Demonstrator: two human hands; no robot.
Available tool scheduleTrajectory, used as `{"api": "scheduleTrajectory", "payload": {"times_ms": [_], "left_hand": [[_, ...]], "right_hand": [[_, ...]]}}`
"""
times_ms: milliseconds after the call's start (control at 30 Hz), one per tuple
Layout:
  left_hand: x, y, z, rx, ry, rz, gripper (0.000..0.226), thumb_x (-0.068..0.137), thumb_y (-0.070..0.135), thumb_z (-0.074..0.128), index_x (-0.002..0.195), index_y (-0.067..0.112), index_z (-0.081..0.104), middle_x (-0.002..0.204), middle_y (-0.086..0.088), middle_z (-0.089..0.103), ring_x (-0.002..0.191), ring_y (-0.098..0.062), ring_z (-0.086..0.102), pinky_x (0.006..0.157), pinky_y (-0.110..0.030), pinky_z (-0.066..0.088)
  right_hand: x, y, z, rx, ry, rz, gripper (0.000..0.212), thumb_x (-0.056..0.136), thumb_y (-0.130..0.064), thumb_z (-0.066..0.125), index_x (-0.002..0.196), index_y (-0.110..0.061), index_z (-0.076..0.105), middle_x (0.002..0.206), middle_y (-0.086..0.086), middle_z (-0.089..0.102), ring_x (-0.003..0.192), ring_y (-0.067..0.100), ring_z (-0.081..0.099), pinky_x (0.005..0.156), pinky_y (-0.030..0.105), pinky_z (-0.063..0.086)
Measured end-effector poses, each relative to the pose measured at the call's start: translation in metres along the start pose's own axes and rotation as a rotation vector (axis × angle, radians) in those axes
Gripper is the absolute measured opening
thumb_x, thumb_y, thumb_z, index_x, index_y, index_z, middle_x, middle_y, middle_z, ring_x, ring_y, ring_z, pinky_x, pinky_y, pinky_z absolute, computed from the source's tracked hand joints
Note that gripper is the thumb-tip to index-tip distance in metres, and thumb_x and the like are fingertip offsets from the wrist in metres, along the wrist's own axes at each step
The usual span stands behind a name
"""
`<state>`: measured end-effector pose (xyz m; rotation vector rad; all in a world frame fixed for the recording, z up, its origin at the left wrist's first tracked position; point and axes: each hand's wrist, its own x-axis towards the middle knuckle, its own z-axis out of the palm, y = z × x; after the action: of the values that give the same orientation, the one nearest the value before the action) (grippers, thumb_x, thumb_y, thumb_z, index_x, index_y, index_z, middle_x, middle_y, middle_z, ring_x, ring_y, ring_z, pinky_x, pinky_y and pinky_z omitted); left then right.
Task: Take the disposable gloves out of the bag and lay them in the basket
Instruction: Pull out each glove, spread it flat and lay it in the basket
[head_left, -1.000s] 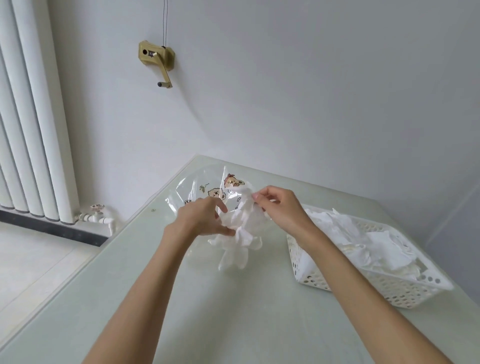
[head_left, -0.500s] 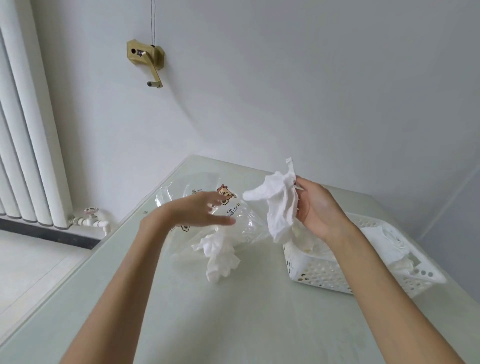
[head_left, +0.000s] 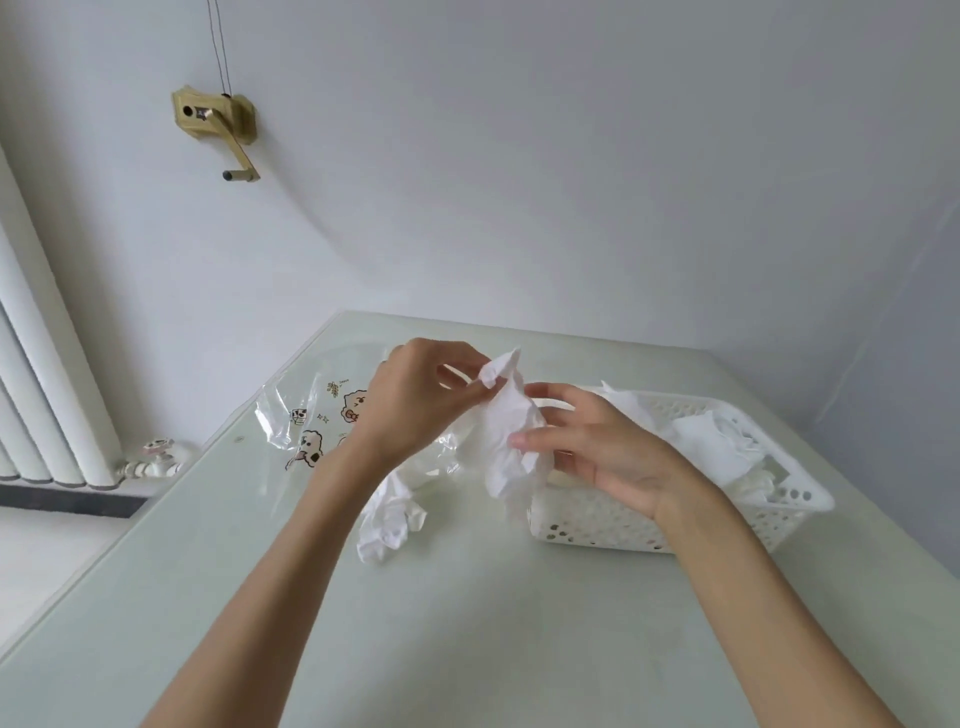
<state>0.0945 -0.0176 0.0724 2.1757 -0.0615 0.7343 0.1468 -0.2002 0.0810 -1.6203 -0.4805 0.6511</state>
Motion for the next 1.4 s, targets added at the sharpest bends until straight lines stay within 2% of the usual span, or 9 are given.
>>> {"api": "scheduleTrajectory", "payload": {"times_ms": [367,467,567,700,833,967,1067,1200,1400], "left_hand": [[0.017,0.014,0.030,-0.073,0.011,-0.063,0.010,0.082,0.015,0.071,0.084,0.026,0.071,0.084,0.013,0.072,0.071,-0.001,0.070,0.071,-0.031,0.050],[0.018,0.008,0.023,-0.029,-0.312,-0.117,0.040,0.079,0.006,0.074,0.107,0.032,0.061,0.107,0.021,0.063,0.096,0.004,0.062,0.084,-0.023,0.046],[0.016,0.010,0.010,0.146,-0.555,-0.103,0.085,0.076,0.011,0.078,0.140,0.043,0.032,0.133,0.032,0.037,0.129,0.008,0.033,0.107,-0.019,0.030],[0.023,0.043,0.018,-0.113,-0.636,-0.016,0.088,0.075,0.038,0.076,0.146,0.042,0.024,0.147,0.031,0.029,0.134,0.017,0.024,0.113,-0.016,0.026],[0.034,0.059,0.043,-0.068,-0.677,-0.012,0.055,0.083,0.047,0.065,0.133,0.031,0.050,0.120,0.010,0.066,0.113,-0.002,0.059,0.104,-0.029,0.044],[0.042,0.061,0.046,-0.059,-0.581,0.003,0.018,0.085,0.032,0.071,0.100,0.022,0.072,0.097,-0.004,0.073,0.091,-0.021,0.069,0.088,-0.035,0.055],[0.043,0.070,0.046,-0.072,-0.578,-0.002,0.014,0.082,0.030,0.074,0.092,0.021,0.074,0.087,-0.004,0.073,0.079,-0.023,0.068,0.075,-0.026,0.055],[0.043,0.073,0.053,-0.010,-0.566,-0.017,0.015,0.081,0.034,0.075,0.081,0.020,0.071,0.069,0.005,0.062,0.060,-0.009,0.053,0.058,-0.014,0.041],[0.042,0.074,0.066,-0.186,-0.534,-0.062,0.030,0.074,0.042,0.075,0.085,0.014,0.071,0.078,0.004,0.066,0.067,-0.008,0.060,0.065,-0.017,0.046]], "right_hand": [[-0.031,-0.010,-0.084,-0.556,0.307,-0.099,0.003,0.080,-0.017,0.075,0.081,-0.019,0.076,0.079,-0.002,0.075,0.077,0.011,0.070,0.081,0.026,0.056],[-0.035,-0.011,-0.095,-0.518,0.285,-0.180,0.006,0.086,-0.016,0.068,0.084,-0.020,0.072,0.083,-0.002,0.075,0.080,0.010,0.068,0.084,0.025,0.050],[-0.034,-0.012,-0.091,-0.545,0.275,-0.290,0.006,0.092,-0.017,0.061,0.091,-0.016,0.067,0.088,0.006,0.074,0.086,0.028,0.066,0.081,0.033,0.046],[-0.034,-0.017,-0.081,-0.510,0.176,-0.413,0.005,0.093,-0.015,0.060,0.092,-0.016,0.065,0.086,0.015,0.068,0.072,0.029,0.059,0.068,0.024,0.048],[-0.044,-0.022,-0.079,-0.483,0.118,-0.446,0.005,0.089,-0.015,0.064,0.092,-0.017,0.068,0.079,0.016,0.064,0.064,0.016,0.054,0.057,0.016,0.044],[-0.056,-0.022,-0.101,-0.495,0.188,-0.275,0.009,0.078,-0.020,0.077,0.086,-0.015,0.075,0.066,0.000,0.067,0.052,0.011,0.048,0.054,0.014,0.042],[-0.063,-0.021,-0.115,-0.462,0.248,-0.214,0.024,0.072,-0.028,0.078,0.080,-0.006,0.075,0.063,0.003,0.063,0.053,0.008,0.050,0.058,0.013,0.042],[-0.064,-0.022,-0.123,-0.053,0.362,-0.358,0.027,0.078,-0.029,0.068,0.090,-0.005,0.069,0.086,0.010,0.068,0.080,0.018,0.063,0.080,0.032,0.048],[-0.057,-0.017,-0.132,-0.049,0.604,-0.493,0.021,0.094,-0.023,0.059,0.093,-0.002,0.061,0.083,0.010,0.062,0.078,0.020,0.058,0.075,0.033,0.046]]}}
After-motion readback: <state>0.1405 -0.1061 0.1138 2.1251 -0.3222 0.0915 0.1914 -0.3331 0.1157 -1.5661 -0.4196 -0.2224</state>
